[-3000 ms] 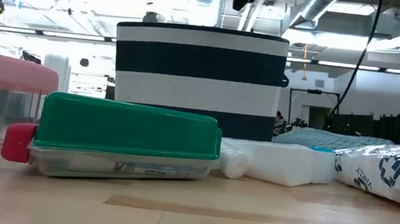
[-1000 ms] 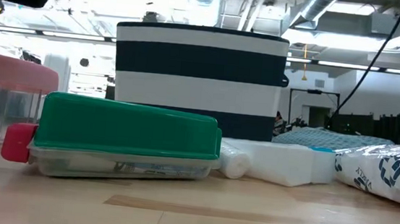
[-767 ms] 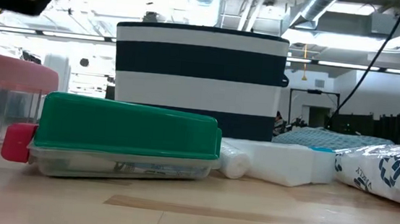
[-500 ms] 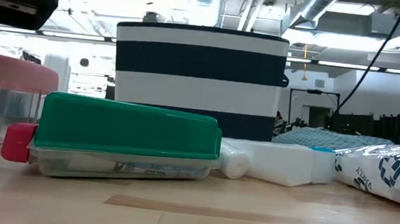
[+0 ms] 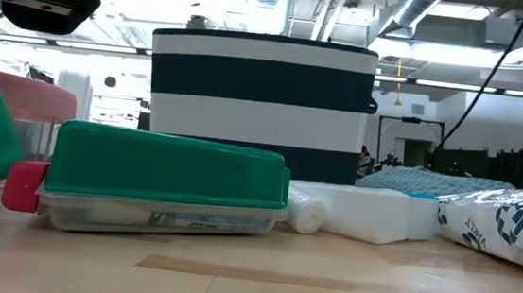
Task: Pick & place medical supplies in basket/bin
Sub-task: Put the green bandage into the bin
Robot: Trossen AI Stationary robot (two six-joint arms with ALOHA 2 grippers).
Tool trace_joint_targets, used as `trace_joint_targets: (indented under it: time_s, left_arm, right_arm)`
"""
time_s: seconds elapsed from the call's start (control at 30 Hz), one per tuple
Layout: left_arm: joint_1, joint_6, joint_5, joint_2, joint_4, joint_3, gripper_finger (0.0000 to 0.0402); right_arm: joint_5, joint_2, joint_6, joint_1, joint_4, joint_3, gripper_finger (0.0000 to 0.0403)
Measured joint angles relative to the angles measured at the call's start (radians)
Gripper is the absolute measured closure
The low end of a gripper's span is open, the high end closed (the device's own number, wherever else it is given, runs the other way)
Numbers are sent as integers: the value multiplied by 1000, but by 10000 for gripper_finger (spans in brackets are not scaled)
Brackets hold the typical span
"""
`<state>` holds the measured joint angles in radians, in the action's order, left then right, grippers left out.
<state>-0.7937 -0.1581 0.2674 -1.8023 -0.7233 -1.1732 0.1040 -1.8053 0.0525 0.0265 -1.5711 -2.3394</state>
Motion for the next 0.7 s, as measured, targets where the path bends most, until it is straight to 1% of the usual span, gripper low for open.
trace_joint_targets:
  time_s: [0.1, 0.27, 0.33, 0.43, 0.57, 0.63, 0.7]
  left_arm:
    - [0, -4, -2, 0, -7, -14, 388]
    - [0, -23, -68, 13, -69, -86, 395]
    - [0, -44, -70, 27, -131, -130, 395]
    - [0, -73, -52, 52, -278, -218, 397]
    - [7, -110, 32, 88, -489, -373, 398]
    - [14, -137, 109, 112, -585, -460, 397]
    - [25, -169, 220, 142, -681, -553, 397]
  right_arm:
    - [0, 0, 0, -2, 0, 0, 143]
    - [-1, 0, 7, -10, 0, 0, 143]
    - [-1, 0, 7, -16, 0, 0, 143]
    - [-1, 0, 7, -17, 0, 0, 143]
    - [-1, 0, 1, -17, 0, 0, 143]
    - [-1, 0, 1, -17, 0, 0, 143]
    - [-1, 0, 3, -17, 0, 0, 143]
